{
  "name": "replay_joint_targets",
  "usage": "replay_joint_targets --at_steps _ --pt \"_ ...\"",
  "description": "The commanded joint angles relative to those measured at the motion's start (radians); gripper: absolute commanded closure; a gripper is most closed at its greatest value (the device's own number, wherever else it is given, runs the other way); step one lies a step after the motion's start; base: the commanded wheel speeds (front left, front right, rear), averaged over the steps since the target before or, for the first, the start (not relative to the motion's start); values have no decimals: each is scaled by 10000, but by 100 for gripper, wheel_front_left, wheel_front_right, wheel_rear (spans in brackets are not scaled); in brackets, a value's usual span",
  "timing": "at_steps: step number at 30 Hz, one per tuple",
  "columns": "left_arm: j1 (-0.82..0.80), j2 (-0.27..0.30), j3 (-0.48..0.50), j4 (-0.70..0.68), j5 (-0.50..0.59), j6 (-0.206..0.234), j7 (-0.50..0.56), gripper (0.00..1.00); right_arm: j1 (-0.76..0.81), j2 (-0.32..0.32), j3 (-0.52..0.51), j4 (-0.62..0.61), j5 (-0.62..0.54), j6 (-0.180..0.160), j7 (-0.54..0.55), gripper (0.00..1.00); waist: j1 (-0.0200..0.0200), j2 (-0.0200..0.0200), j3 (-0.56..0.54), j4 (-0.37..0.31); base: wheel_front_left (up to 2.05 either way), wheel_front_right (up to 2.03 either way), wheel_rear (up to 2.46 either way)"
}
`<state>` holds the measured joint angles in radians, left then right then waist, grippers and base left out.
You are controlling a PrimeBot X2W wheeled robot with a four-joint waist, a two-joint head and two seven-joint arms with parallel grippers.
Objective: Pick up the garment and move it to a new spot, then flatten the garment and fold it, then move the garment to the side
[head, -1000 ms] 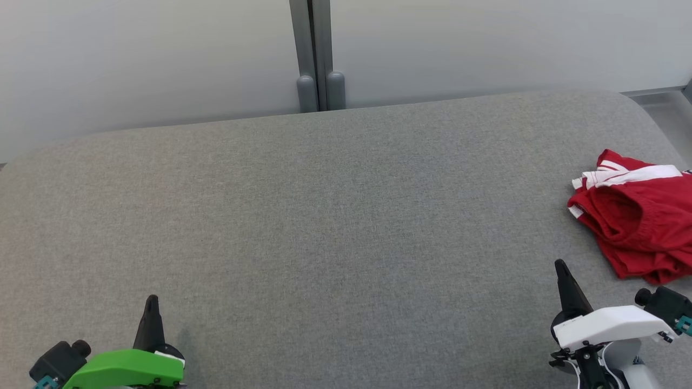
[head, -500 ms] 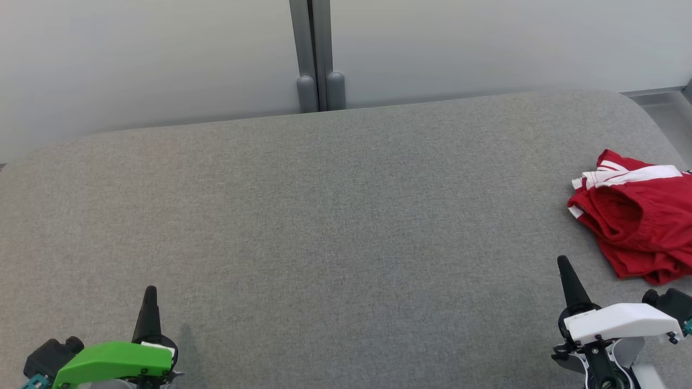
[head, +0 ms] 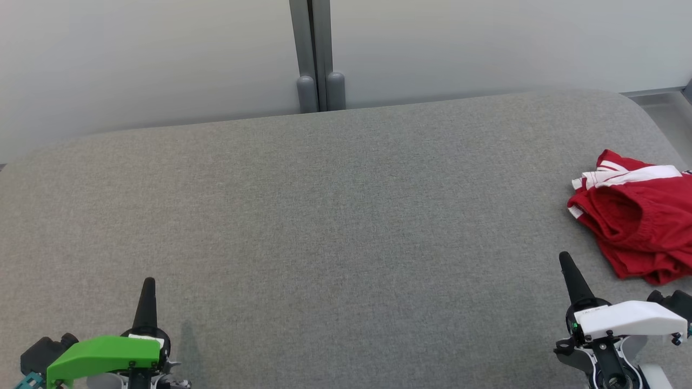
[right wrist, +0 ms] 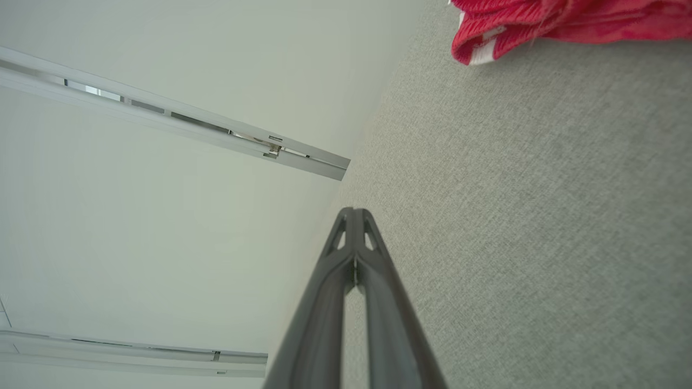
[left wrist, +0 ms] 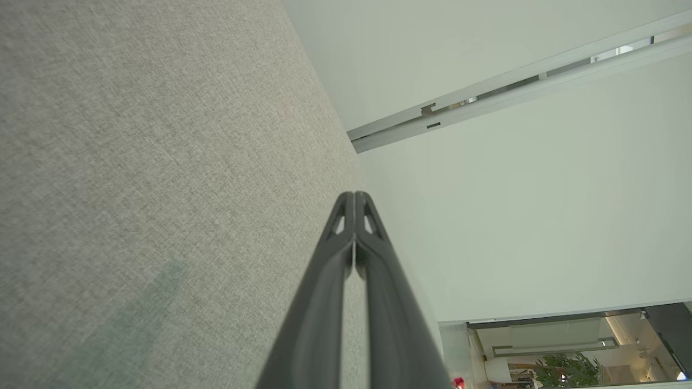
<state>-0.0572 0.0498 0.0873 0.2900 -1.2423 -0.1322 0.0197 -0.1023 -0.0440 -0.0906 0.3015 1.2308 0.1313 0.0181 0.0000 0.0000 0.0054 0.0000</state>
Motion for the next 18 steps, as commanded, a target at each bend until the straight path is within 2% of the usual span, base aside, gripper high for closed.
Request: replay_joint_targets --at_steps 1,18 --pt "-249 24 42 -135 -247 18 58 100 -102 -61 -46 -145 269 -5 89 100 0 0 -1 0 0 0 0" --pt "-402 19 151 -271 -1677 20 429 100 -100 -72 -133 -336 1739 -6 460 100 0 0 -9 0 0 0 0"
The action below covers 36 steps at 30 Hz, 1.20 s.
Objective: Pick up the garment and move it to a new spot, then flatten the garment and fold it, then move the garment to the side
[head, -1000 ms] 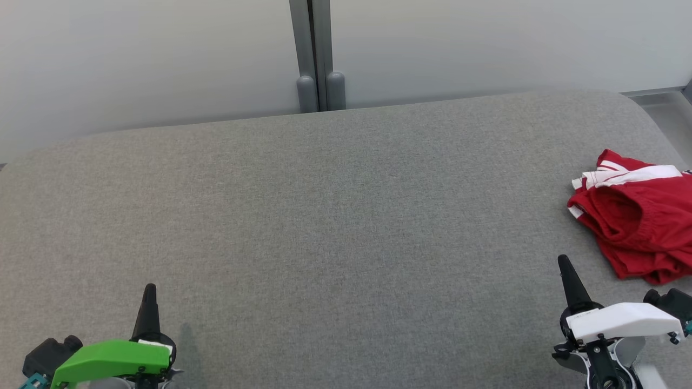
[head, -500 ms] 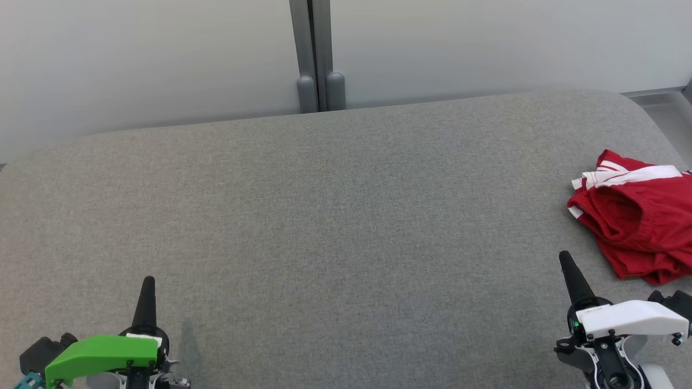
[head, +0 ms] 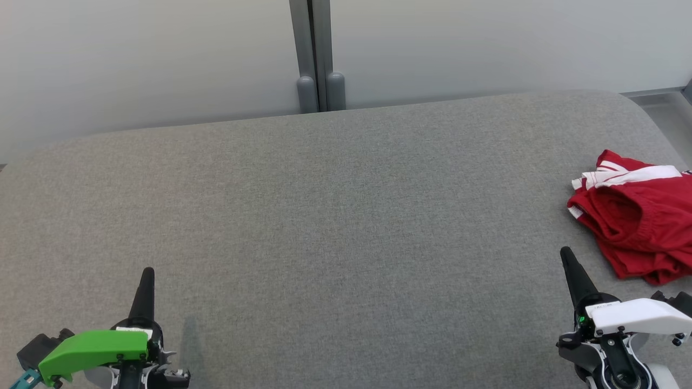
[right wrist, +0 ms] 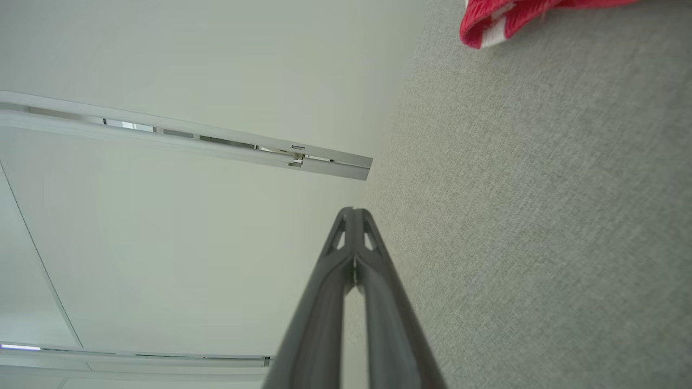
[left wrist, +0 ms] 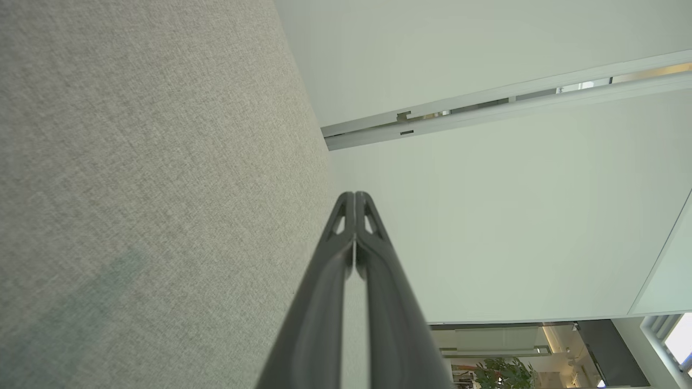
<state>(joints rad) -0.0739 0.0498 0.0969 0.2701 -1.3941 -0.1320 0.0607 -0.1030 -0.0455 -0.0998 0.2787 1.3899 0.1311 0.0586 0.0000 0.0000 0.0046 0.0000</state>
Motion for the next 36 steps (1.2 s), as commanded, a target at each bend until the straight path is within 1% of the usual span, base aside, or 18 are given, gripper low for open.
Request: replay_joint_targets --at_steps 1,28,36 --pt "-244 18 63 -79 -249 18 48 100 -92 -58 -46 -120 238 -4 71 100 0 0 -1 0 0 0 0" --pt "-418 11 192 -270 -2171 24 541 100 -85 -73 -158 -365 2197 -4 583 100 0 0 -14 0 0 0 0" --pt "-398 10 192 -267 -2203 24 573 100 -83 -73 -160 -372 2247 -4 582 100 0 0 -15 0 0 0 0"
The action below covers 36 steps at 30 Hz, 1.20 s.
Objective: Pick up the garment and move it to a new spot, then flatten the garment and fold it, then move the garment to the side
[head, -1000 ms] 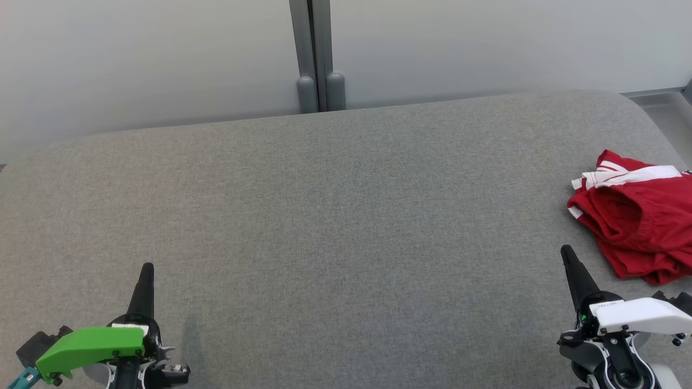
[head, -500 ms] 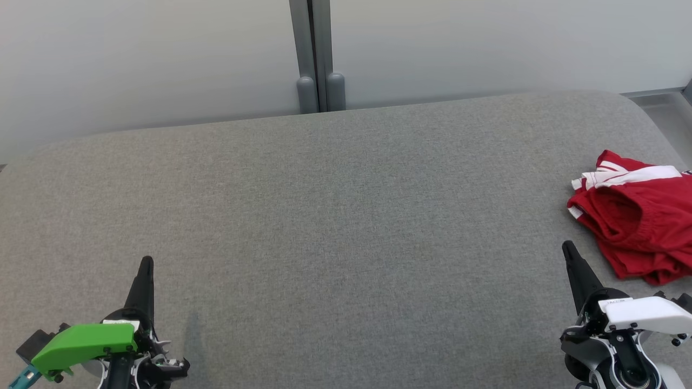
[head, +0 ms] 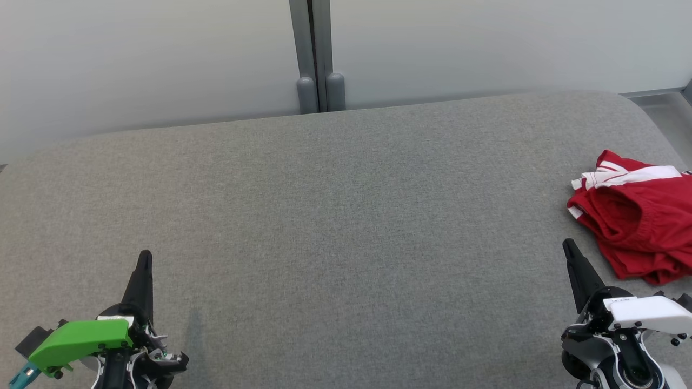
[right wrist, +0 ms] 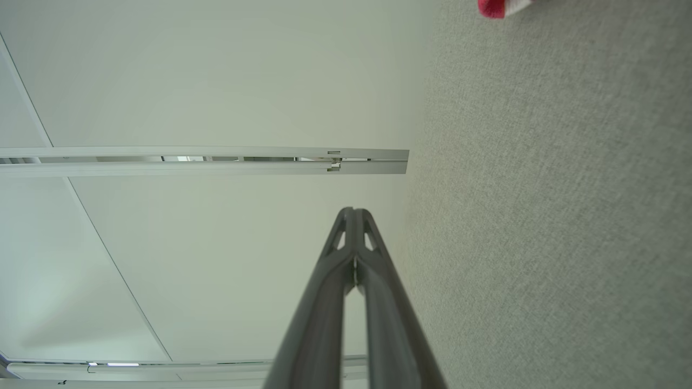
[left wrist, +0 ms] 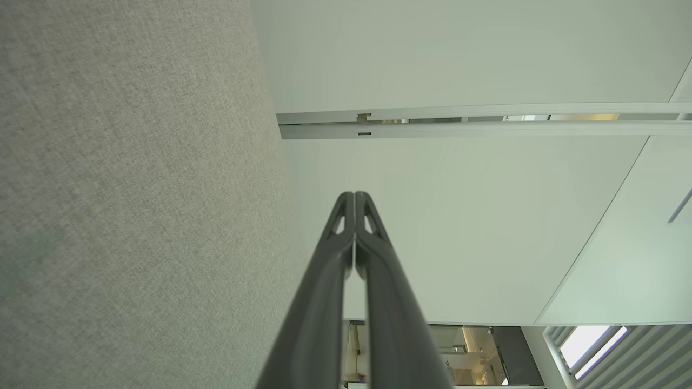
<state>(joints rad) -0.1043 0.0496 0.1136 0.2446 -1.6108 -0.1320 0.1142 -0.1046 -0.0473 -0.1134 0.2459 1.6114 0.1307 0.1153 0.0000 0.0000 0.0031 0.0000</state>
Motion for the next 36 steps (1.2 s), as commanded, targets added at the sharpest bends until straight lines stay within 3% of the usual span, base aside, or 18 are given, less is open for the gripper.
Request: replay_joint_targets --at_steps 1,36 --pt "-95 12 26 -11 -35 24 38 100 -66 -56 -24 -44 32 0 15 100 0 0 0 0 0 0 0" --pt "-94 12 22 -12 -36 24 36 100 -66 -56 -21 -42 32 0 13 100 0 0 0 0 0 0 0"
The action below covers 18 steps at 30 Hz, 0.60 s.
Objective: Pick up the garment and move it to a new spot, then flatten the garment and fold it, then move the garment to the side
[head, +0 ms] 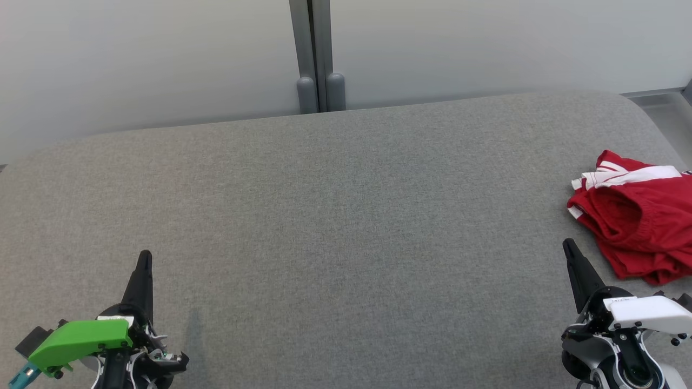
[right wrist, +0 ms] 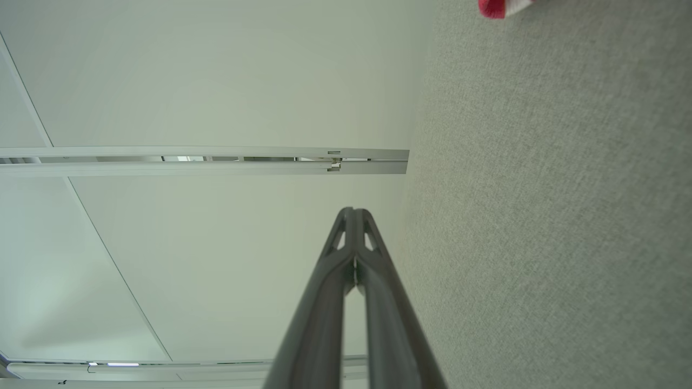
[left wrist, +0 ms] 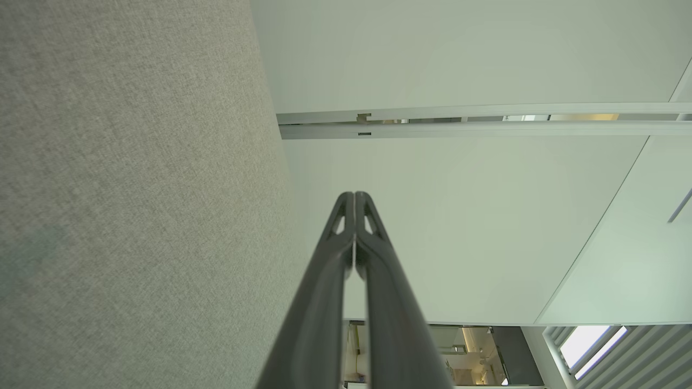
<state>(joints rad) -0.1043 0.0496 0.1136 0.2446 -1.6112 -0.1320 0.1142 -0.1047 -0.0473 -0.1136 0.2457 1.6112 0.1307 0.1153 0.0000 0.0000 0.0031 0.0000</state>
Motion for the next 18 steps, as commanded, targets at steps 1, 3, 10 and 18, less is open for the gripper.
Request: replay_joint_targets --at_steps 1,3,10,18 --pt "-94 12 22 -12 -32 25 36 100 -65 -56 -19 -41 35 0 13 100 0 0 0 0 0 0 0" --pt "-94 12 22 -12 -32 25 35 100 -64 -56 -19 -41 35 0 13 100 0 0 0 0 0 0 0" --pt "-94 12 22 -12 -32 25 35 100 -64 -54 -18 -41 34 0 13 100 0 0 0 0 0 0 0" --pt "-94 12 21 -12 -33 25 35 100 -64 -54 -18 -41 35 0 13 100 0 0 0 0 0 0 0"
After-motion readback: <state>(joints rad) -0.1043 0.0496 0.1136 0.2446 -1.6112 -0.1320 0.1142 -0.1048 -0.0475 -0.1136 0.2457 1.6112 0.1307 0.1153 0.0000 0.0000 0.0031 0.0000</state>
